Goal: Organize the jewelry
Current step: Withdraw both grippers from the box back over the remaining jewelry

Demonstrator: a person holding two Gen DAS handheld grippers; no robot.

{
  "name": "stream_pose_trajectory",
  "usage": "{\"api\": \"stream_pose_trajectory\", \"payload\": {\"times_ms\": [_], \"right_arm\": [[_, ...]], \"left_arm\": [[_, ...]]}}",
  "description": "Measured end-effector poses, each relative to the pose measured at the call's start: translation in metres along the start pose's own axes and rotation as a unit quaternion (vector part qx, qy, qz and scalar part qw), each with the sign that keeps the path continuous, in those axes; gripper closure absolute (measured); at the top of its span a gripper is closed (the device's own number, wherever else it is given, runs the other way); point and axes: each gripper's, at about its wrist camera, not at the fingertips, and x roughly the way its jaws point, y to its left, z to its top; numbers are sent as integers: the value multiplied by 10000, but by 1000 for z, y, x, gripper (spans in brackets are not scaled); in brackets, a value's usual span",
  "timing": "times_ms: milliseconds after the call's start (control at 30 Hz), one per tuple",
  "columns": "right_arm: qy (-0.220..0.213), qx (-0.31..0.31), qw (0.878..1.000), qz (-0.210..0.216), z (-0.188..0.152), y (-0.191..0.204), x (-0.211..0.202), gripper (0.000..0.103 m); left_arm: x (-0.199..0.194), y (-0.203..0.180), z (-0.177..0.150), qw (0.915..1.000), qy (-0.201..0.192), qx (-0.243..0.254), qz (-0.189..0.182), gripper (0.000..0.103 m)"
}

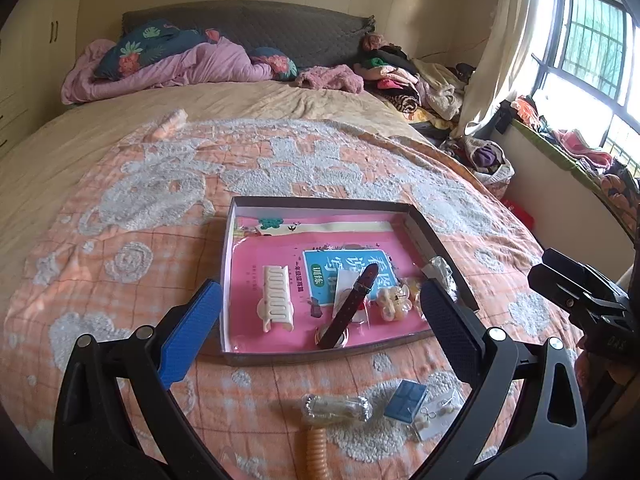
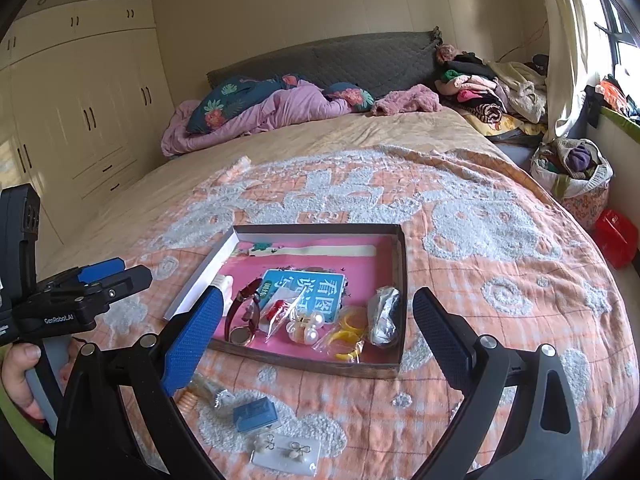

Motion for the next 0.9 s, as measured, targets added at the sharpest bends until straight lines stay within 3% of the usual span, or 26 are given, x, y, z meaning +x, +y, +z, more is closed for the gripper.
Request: {"api": "stream_pose_trajectory", "payload": {"times_ms": [333, 900], "right_arm": [[-124, -20, 9999, 16, -2, 2, -19, 8], [-77, -141, 9998, 82, -21, 8, -37, 8]], "left_arm": [[-17, 0, -4, 9999, -102, 1, 85, 10], [-34, 10, -32, 9995, 51, -48, 307, 10]]}}
